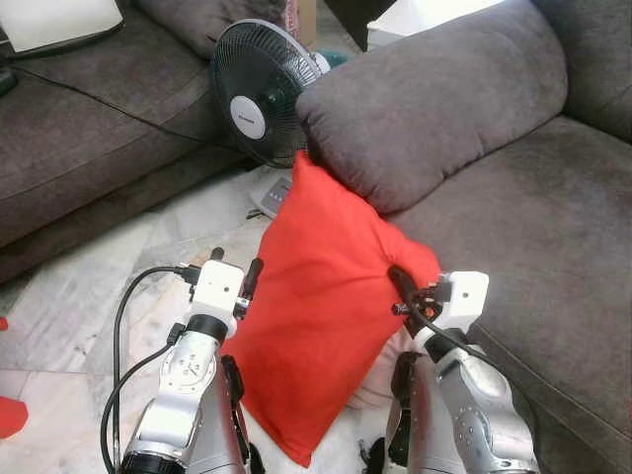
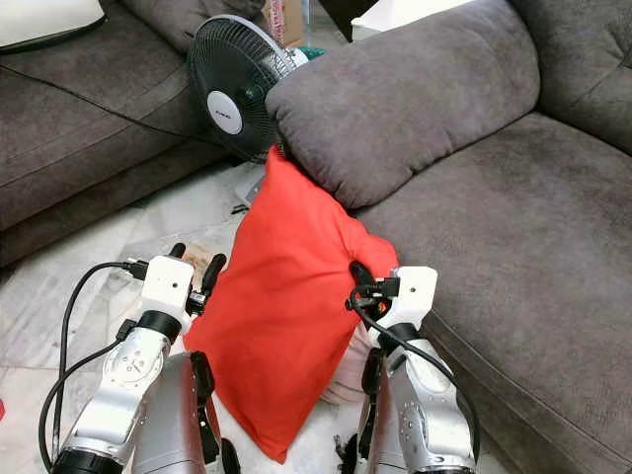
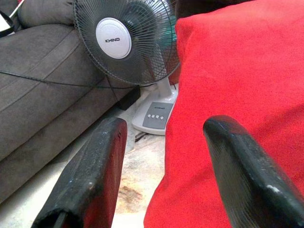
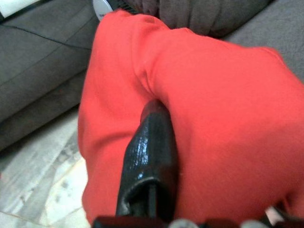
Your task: Move the pillow to the sofa from floor
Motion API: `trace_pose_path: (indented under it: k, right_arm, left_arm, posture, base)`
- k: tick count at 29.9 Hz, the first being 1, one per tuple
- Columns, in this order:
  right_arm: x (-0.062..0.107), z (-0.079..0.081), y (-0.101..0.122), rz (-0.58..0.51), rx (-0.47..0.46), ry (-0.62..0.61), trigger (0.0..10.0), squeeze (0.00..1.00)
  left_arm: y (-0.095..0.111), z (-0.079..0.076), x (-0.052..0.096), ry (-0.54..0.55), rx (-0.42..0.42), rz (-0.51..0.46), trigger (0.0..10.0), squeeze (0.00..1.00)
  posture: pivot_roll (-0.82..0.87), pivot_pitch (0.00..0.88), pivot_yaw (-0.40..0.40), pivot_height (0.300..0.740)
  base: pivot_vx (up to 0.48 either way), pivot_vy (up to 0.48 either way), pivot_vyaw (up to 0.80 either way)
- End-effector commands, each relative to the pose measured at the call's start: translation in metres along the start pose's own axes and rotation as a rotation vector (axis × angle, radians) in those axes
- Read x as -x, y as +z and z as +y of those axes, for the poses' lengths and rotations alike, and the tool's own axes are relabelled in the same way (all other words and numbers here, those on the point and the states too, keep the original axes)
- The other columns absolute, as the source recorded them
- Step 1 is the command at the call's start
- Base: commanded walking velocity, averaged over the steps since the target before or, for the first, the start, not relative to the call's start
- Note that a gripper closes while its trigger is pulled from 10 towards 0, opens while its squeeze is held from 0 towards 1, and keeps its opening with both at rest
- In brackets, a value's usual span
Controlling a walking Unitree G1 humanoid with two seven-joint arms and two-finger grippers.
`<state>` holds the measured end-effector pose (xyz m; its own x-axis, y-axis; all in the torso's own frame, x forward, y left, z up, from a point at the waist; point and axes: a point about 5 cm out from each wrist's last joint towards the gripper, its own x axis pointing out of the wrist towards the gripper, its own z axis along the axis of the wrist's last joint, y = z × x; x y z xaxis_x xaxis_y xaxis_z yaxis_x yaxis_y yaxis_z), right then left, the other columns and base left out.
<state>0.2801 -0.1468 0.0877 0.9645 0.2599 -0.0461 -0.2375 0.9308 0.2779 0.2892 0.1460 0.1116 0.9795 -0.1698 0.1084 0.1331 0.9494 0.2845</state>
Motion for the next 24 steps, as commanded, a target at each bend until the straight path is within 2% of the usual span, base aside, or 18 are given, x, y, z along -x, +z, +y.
trace_pose_path:
  k: [1,5,7,12,24]
  right_arm:
    - [-0.001,-0.003,0.021,-0.083,0.033,-0.016,10.0,0.0]
    - [-0.002,-0.002,0.025,-0.131,0.086,-0.014,10.0,0.0]
    - [-0.002,-0.003,0.026,-0.14,0.062,-0.021,10.0,0.0]
    - [-0.003,0.005,0.026,-0.135,0.065,0.016,10.0,0.0]
    - [-0.005,0.009,0.023,-0.128,0.073,0.036,10.0,0.0]
  left_arm:
    - [0.0,0.001,0.001,0.002,-0.016,-0.003,10.0,0.0]
    - [0.0,0.0,0.0,-0.004,-0.014,-0.003,10.0,0.0]
    - [0.0,0.0,0.0,-0.004,-0.014,-0.003,10.0,0.0]
    - [0.0,0.0,0.0,-0.005,-0.014,-0.002,10.0,0.0]
    - [-0.001,-0.001,0.001,-0.007,-0.013,0.0,10.0,0.0]
  posture:
    - [0.14,0.141,0.007,0.478]
    - [0.14,0.143,0.008,0.478]
    - [0.14,0.144,0.008,0.478]
    - [0.14,0.142,0.007,0.478]
    - [0.15,0.136,0.004,0.478]
  base:
    - [0.0,0.0,0.0]
    - [0.0,0.0,0.0]
    - [0.0,0.0,0.0]
    - [0.0,0.0,0.0]
    - [0.0,0.0,0.0]
